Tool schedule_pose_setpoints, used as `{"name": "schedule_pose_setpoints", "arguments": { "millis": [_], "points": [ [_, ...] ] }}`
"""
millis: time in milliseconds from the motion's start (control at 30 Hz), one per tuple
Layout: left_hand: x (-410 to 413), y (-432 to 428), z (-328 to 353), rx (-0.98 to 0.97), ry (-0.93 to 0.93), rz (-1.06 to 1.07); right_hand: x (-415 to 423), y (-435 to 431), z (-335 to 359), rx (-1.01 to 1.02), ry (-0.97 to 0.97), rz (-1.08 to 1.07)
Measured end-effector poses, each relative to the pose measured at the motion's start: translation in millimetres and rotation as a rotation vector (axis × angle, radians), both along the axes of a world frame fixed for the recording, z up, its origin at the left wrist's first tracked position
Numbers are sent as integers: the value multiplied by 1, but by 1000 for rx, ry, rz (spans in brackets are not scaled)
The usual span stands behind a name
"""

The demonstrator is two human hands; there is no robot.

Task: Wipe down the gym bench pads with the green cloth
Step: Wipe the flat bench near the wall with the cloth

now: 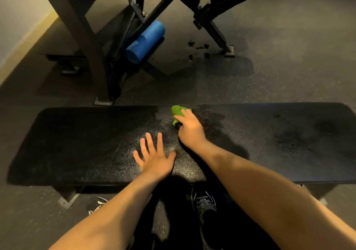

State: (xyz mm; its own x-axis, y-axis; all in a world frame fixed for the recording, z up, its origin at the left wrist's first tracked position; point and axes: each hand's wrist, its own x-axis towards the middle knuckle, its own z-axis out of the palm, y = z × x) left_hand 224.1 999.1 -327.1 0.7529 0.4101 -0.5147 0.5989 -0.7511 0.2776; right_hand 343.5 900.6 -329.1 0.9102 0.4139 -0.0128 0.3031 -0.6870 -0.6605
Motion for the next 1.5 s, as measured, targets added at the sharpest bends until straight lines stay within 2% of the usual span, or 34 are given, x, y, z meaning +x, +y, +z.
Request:
{"name": "schedule_pose_setpoints", "arguments": {
  "millis": [100,167,233,333,433,567,733,800,867,1000,1067,1133,1233,1300,1367,1500],
  "points": [
    [0,0,0,13,-20,12,-13,15,-3,-45,-6,253],
    [-2,0,2,-2,-43,26,1,7,-2,-91,-32,310],
    [0,1,6,23,-92,16,21,-6,0,-115,-61,194],
    [20,19,17,91,-201,-17,50,-20,1,-144,-13,-112],
    [35,50,17,79,-111,73,51,1,-2,-123,35,-221],
    [31,58,0,73,-92,81,34,61,-7,-28,3,20],
    [33,58,-4,91,-94,73,32,104,-2,-159,-48,376],
    [32,58,-5,70,-112,72,42,88,-2,-217,-139,324],
    [32,59,-4,50,-115,72,54,62,-4,-268,-217,156],
    [42,59,2,34,-85,97,73,34,-8,-396,-114,-72],
    [51,56,1,44,-88,120,71,54,-7,-394,-177,-42],
    [57,54,-3,74,-84,133,63,86,-3,-288,-198,41],
    [57,55,-8,138,-55,131,48,126,1,-295,-76,219],
    [55,55,-9,152,-75,121,48,127,0,-304,-95,265],
    [53,57,-9,130,-127,121,50,107,-1,-304,-119,256],
    [53,54,-2,99,-114,103,58,39,-3,-350,-153,83]
  ]
}}
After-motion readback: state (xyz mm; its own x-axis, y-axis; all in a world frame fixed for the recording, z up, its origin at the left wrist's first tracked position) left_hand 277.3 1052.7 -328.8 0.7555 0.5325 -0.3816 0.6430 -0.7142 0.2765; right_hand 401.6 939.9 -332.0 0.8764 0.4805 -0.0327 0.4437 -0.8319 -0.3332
